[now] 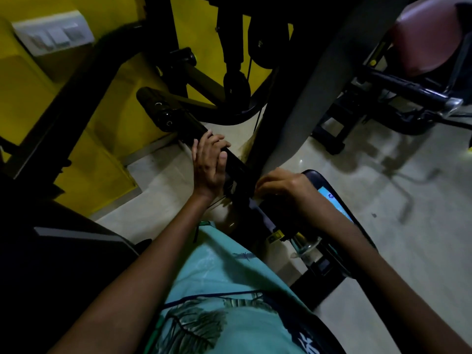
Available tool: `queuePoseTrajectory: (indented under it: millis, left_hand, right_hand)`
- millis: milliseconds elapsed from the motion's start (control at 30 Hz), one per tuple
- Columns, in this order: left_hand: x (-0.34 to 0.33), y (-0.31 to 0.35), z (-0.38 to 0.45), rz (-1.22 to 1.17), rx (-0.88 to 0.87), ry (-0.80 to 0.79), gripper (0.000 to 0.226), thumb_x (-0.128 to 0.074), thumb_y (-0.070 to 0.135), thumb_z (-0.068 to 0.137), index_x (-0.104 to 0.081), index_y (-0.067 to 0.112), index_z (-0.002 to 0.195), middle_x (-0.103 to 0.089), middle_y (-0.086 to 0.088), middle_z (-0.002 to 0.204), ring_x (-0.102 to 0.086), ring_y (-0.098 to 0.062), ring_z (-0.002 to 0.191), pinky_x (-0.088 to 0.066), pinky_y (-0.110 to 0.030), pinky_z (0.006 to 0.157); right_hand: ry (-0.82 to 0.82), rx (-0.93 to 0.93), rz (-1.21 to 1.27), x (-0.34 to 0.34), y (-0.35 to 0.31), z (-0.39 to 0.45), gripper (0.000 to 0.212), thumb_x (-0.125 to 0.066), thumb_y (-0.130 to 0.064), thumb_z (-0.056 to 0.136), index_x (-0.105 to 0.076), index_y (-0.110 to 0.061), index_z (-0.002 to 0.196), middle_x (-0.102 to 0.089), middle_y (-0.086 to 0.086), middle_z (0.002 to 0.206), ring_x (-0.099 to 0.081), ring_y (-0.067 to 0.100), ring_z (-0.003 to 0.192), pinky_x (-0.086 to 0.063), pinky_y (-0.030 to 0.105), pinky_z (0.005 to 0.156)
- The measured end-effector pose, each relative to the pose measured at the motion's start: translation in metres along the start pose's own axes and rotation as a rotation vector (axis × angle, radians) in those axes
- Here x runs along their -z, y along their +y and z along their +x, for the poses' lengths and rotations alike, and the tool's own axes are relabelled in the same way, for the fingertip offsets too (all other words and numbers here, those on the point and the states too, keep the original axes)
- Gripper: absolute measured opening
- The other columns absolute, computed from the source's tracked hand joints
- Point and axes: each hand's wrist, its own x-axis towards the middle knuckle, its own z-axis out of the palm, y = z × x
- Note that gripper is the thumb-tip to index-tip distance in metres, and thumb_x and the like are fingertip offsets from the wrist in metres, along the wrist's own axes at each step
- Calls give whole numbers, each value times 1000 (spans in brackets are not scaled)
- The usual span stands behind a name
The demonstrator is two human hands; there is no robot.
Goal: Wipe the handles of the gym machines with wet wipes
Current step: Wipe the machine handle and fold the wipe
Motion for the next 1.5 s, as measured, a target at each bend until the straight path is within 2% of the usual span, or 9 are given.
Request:
queuePoseTrajectory:
  millis: [100,267,433,633,800,1033,1167,1367,1500]
  left_hand:
    - [1,1,0,-8,1,-3,49,-13,51,99,-54,24,105,-60,-9,117,-35,-20,131,-13,-47,113]
    - [-1,0,0,-3,7,-3,50,-13,50,99,-54,22,105,-59,-9,118,-35,-20,132,-13,-47,114]
    - [0,0,1,-12,-2,-3,50,-14,50,99,-55,21,104,-60,-10,118,-35,-20,131,-12,-46,114]
    - [-1,1,0,-10,12,4,51,-13,50,99,-54,21,103,-59,-10,117,-36,-22,130,-15,-51,112]
    - [1,1,1,-29,25,-21,48,-13,52,98,-52,25,105,-59,-10,117,-34,-21,132,-21,-53,108]
    - [1,2,1,-46,35,-25,37,-22,42,98,-53,22,103,-59,-11,115,-34,-21,132,-26,-56,105]
    - [4,4,3,-44,33,-42,36,-28,32,95,-59,13,101,-60,-11,113,-34,-20,131,-25,-60,104]
    - [11,7,6,-3,55,-99,47,-33,41,92,-64,6,98,-62,-9,112,-38,-25,130,-24,-63,104]
    - [15,11,12,61,23,-151,54,-39,53,85,-61,5,95,-61,-9,109,-41,-29,127,-25,-57,105]
  right_hand:
    - [41,-62,106,14,11,-14,19,-68,4,71,-72,-8,85,-68,3,93,-62,10,86,-49,24,72]
    - [132,-39,-40,1,2,-3,14,-65,-2,71,-72,-6,82,-68,9,86,-66,23,78,-50,23,66]
    - [106,-50,114,6,0,-24,11,-68,-2,72,-73,-6,82,-68,5,90,-59,8,85,-47,16,75]
    - [157,-79,-30,3,3,-17,12,-68,-2,71,-72,-8,80,-68,5,87,-61,12,80,-43,15,72]
    - [109,-82,115,10,-3,-34,12,-64,-12,79,-73,-6,83,-68,4,90,-60,7,84,-48,16,74]
    - [153,-89,-34,-1,-8,-29,13,-68,-1,71,-72,-8,81,-67,6,86,-63,16,79,-46,20,71]
    - [109,-102,64,9,-12,-46,11,-67,-5,74,-73,-9,82,-68,3,88,-61,10,81,-47,18,70]
    - [142,-155,-106,3,-19,-37,16,-61,-9,71,-72,-12,82,-66,6,86,-64,22,78,-52,31,63]
    - [103,-101,-39,-3,-26,-56,19,-67,1,67,-71,-10,81,-66,3,90,-58,12,86,-50,22,68]
